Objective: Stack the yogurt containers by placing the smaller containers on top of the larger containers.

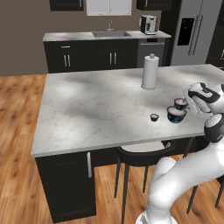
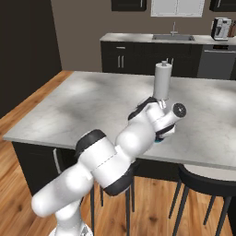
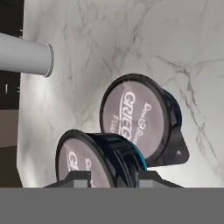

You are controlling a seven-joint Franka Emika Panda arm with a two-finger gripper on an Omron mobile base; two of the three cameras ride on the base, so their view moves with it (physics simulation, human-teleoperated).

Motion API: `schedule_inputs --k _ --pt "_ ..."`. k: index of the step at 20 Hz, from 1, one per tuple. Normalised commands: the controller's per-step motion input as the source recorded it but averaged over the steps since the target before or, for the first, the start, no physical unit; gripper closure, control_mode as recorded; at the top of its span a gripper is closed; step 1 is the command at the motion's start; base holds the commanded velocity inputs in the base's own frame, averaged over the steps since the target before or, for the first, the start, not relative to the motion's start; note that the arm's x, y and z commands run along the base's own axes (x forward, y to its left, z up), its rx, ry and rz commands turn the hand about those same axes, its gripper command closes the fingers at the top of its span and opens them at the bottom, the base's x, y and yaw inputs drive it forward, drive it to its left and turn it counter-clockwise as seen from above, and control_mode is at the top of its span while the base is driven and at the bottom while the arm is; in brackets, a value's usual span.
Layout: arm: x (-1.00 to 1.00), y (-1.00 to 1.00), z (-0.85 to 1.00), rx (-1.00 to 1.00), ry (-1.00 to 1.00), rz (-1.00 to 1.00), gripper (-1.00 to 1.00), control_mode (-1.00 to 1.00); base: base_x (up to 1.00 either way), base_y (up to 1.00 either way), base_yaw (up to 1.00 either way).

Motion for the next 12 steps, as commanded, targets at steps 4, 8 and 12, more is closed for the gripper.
schedule_inputs --k 4,8,12 --pt "0.2 0.0 -0.25 0.0 0.0 0.01 1.0 -1.0 0.0 0.0 0.0" --pt "0.03 -0.08 -0.15 0.01 0.0 0.02 1.0 -1.0 0.0 0.0 0.0" --pt "0.03 -0.09 -0.1 0.02 0.0 0.02 1.0 -1.0 0.0 0.0 0.0"
